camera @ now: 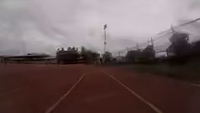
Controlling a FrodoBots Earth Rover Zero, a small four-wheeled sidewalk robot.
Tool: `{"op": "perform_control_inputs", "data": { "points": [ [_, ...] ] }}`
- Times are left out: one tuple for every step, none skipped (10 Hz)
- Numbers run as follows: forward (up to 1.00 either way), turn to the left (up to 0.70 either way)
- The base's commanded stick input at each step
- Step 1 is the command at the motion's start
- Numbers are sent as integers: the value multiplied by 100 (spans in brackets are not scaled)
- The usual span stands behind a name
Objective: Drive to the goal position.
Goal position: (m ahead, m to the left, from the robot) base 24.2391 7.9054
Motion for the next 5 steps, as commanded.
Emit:
{"op": "perform_control_inputs", "data": {
  "points": [
    [70, 0],
    [70, 0],
    [70, 0],
    [70, 0],
    [70, 0]
  ]
}}
